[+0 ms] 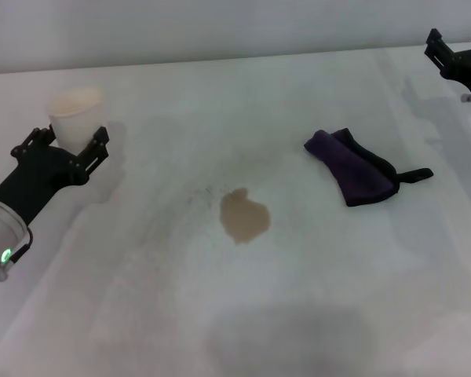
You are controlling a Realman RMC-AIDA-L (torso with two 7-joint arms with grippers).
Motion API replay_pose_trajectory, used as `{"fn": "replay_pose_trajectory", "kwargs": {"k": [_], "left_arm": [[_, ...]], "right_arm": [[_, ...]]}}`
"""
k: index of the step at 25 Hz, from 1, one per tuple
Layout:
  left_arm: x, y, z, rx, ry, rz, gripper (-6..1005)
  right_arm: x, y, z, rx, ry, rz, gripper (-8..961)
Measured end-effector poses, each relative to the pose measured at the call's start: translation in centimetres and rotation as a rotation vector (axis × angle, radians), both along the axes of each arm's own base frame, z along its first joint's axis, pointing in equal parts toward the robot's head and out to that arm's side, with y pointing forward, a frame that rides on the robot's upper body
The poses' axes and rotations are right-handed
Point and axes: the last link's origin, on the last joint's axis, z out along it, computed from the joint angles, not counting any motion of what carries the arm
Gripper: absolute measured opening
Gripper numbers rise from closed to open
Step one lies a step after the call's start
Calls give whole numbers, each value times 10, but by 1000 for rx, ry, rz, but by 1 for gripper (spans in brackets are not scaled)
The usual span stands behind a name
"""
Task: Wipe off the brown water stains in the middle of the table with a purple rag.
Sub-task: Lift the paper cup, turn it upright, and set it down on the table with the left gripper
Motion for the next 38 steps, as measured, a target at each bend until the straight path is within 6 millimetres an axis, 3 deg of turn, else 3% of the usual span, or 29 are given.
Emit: {"fn": "replay_pose_trajectory", "kwargs": {"k": [11,38], "left_arm": [[0,-9,-11,-50,70,-46,733],[-15,-24,-13,-60,77,1,735]], "right_arm": [[-3,6,-4,-22,-2,-15,768],[-6,8,-6,-35,-6,-4,753]]}}
